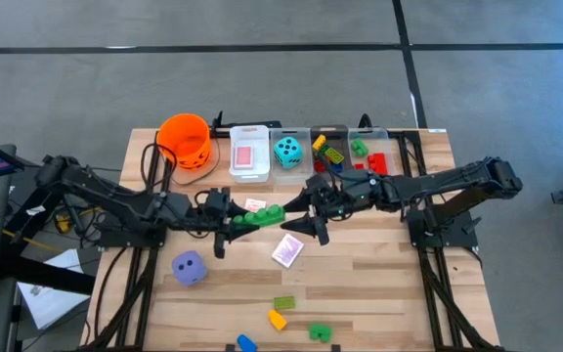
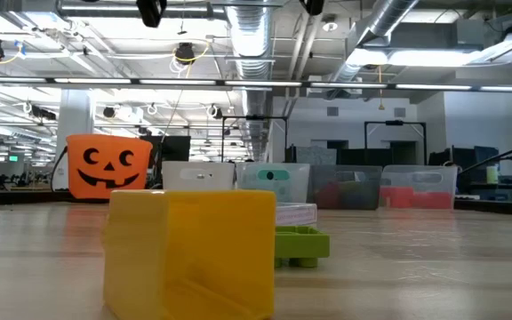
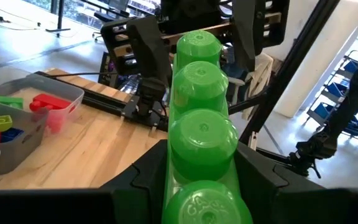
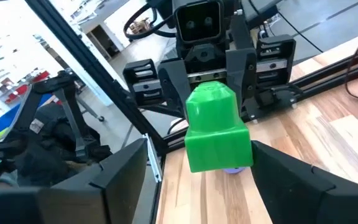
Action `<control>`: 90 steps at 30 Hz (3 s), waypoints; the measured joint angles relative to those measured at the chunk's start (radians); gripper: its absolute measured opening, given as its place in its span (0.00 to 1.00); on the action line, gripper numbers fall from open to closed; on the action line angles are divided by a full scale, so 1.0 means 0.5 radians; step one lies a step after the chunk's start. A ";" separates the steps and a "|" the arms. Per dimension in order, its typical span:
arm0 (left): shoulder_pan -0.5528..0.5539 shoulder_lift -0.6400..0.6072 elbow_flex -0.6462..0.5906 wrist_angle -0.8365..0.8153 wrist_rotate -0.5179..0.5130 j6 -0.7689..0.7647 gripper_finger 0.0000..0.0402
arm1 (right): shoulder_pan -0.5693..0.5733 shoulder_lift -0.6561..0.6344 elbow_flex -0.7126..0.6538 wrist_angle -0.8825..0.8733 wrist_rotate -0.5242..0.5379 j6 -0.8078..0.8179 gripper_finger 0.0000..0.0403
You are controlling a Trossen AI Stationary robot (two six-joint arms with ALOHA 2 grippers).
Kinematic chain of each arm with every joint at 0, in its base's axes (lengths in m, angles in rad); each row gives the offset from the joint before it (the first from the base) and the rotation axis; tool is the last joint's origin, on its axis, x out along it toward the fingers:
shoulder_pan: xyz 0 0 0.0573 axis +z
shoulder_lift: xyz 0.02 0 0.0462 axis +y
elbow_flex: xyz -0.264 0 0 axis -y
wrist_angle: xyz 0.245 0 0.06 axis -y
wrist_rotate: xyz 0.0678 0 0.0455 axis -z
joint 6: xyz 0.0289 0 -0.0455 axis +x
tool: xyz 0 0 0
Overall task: Pick & Place Toys
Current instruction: Put the large green game piece into the right transparent bin
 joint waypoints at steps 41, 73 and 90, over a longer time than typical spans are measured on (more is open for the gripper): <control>0.111 0.266 -0.004 0.449 0.164 -0.148 0.31 | 0.002 -0.002 0.000 -0.121 0.159 -0.103 0.67; 0.109 0.245 -0.003 0.433 0.218 -0.159 0.53 | -0.004 -0.003 0.001 -0.102 0.233 -0.039 0.30; 0.108 -0.620 -0.002 -0.730 0.181 -0.060 0.62 | -0.043 -0.002 0.001 -0.171 0.265 -0.012 0.30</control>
